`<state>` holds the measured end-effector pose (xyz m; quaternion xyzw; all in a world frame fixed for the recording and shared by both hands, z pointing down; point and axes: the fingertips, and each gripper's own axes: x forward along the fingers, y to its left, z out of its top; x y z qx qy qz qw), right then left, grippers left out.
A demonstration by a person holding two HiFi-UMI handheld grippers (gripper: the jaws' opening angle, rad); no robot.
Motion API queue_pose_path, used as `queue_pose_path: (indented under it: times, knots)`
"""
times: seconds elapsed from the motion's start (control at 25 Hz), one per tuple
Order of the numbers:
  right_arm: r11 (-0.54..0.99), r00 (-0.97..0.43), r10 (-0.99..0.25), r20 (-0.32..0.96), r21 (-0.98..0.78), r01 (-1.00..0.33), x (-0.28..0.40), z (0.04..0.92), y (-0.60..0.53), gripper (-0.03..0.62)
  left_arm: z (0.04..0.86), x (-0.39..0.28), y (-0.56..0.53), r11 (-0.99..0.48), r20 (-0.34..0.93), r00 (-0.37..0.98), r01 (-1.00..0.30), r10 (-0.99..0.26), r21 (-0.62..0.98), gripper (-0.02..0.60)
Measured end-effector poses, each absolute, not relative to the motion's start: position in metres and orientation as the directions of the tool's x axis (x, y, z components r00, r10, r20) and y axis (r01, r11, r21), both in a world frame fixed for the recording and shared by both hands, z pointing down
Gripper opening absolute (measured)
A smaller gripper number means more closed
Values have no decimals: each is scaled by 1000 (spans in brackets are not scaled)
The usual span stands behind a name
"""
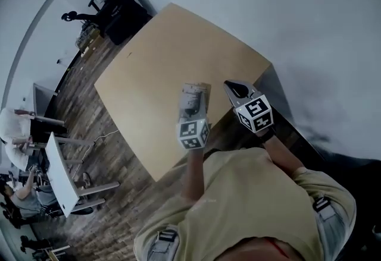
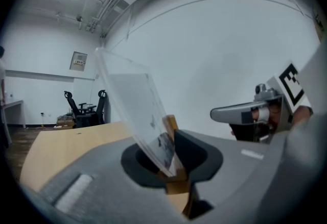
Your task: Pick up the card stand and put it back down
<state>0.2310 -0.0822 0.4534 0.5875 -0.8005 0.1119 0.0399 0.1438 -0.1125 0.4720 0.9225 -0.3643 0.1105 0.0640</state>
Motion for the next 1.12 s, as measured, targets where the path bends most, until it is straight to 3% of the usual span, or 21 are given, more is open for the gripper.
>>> queue_pose_path:
  times: [0.24,1.12]
  knots:
    - [169,-215,-945,247,-191,-967,290,485,-61,3,496,185,-118,-759,316,729,-649,-607,40,54]
    - [-7,-90,-906,413,-227,-974,339,558,-184,3,608,296,-259,-924,467,816,-383,-341,-5,54]
